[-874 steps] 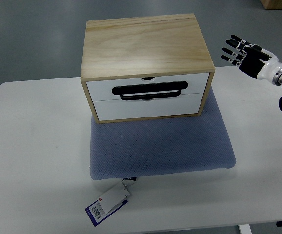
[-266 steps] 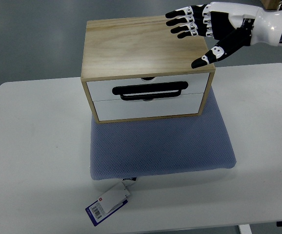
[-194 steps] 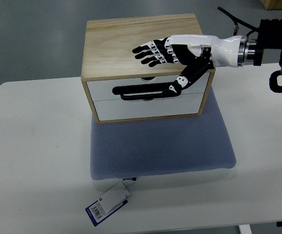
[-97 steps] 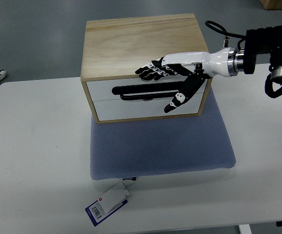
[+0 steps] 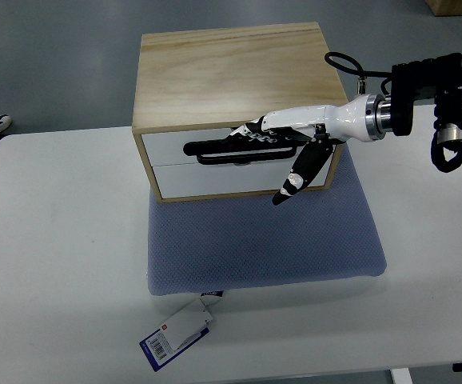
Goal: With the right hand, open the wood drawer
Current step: 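Hook the right hand fingers around the upper drawer handle, then pull the upper drawer toward the robot with the right hand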
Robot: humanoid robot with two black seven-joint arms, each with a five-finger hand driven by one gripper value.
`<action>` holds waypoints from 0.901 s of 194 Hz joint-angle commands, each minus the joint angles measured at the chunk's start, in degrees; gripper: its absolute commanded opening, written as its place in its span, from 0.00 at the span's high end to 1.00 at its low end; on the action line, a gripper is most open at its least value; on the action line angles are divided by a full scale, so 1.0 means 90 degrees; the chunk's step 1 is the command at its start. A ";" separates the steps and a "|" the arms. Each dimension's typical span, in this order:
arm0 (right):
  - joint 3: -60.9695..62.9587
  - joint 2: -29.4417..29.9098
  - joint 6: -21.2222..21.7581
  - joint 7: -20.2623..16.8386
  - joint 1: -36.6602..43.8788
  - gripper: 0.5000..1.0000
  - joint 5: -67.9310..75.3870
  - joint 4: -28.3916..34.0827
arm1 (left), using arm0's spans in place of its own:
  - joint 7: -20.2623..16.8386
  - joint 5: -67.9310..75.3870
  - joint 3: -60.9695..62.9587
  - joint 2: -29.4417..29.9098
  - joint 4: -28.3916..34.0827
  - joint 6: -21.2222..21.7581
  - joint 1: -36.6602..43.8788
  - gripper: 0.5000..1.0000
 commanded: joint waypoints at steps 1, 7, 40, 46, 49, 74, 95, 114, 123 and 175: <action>-0.0004 0.0024 0.0000 0.0000 -0.0007 0.10 -0.0142 -0.0072 | -0.0007 0.0000 0.0000 0.0000 0.0000 0.0001 0.0000 0.00; -0.0004 0.0024 0.0000 0.0000 -0.0007 0.10 -0.0171 -0.0092 | -0.0007 0.0000 0.0000 0.0000 0.0000 0.0001 0.0000 0.00; -0.0004 0.0102 0.0000 0.0000 -0.0017 0.10 -0.0405 -0.0385 | -0.0007 0.0000 0.0000 0.0000 0.0000 0.0001 0.0000 0.00; -0.0004 0.0142 0.0000 0.0000 -0.0017 0.10 -0.0415 -0.0434 | 0.0002 0.0000 0.0000 0.0000 0.0000 0.0001 0.0000 0.00; -0.0004 0.0180 0.0000 0.0000 -0.0017 0.10 -0.0425 -0.0482 | 0.0002 0.0000 0.0000 0.0000 0.0000 0.0001 0.0000 0.00; -0.0004 0.0259 0.0000 0.0000 -0.0007 0.10 -0.0513 -0.0707 | 0.0002 0.0000 0.0000 0.0000 0.0000 0.0001 0.0000 0.00; -0.0014 0.0327 0.0000 0.0000 -0.0007 0.10 -0.0532 -0.0785 | -0.0007 0.0000 0.0000 0.0000 0.0000 0.0001 0.0000 0.00; -0.0102 0.0337 0.0000 0.0000 -0.0017 0.10 -0.0601 -0.0785 | -0.0007 0.0000 0.0000 0.0000 0.0000 0.0001 0.0000 0.00; -0.0141 0.0337 0.0000 0.0000 -0.0017 0.10 -0.0610 -0.0785 | 0.0002 0.0000 0.0000 0.0000 0.0000 0.0001 0.0000 0.00; -0.0229 0.0337 0.0000 0.0000 -0.0037 0.10 -0.0601 -0.0746 | -0.0007 0.0000 0.0000 0.0000 0.0000 0.0001 0.0000 0.00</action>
